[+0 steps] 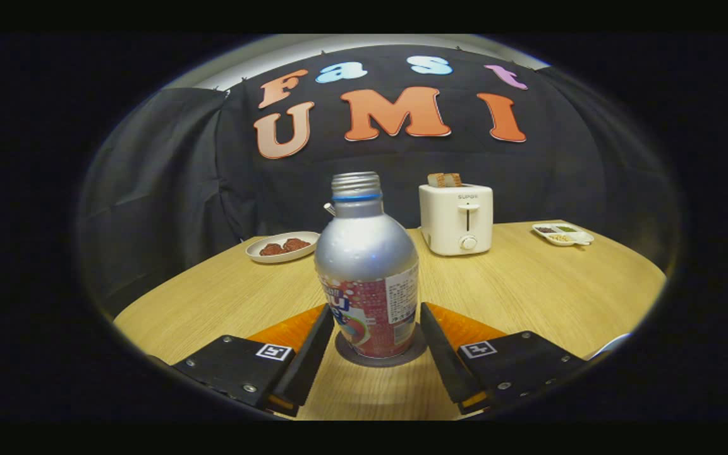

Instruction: Take the bottle from table, then pour the juice into the cup, finally place the bottle on the coaster

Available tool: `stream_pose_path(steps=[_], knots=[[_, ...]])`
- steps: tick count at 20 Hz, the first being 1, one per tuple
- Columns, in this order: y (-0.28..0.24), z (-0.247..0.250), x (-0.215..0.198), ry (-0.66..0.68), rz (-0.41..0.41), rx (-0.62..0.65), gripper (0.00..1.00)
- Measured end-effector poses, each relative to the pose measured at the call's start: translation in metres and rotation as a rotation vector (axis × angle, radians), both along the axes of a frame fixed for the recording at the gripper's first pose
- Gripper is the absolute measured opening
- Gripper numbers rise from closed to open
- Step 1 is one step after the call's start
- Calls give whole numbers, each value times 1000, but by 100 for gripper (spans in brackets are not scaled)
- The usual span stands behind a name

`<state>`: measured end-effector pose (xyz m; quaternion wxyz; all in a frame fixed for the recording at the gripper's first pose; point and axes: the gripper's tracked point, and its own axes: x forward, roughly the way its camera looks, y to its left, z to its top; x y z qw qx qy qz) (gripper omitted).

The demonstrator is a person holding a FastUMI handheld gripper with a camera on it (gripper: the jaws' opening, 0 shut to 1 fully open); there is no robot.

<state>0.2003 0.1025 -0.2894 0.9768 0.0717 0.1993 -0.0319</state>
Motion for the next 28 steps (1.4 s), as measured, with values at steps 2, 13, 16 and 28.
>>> stream_pose_path(steps=[2,13,16,28], knots=[[-1,13,-7,-21,7,-2,83],[-29,142,-82,-250,73,16,86],[-51,188,-108,-332,73,4,87],[-151,305,-193,-520,-27,-102,92]])
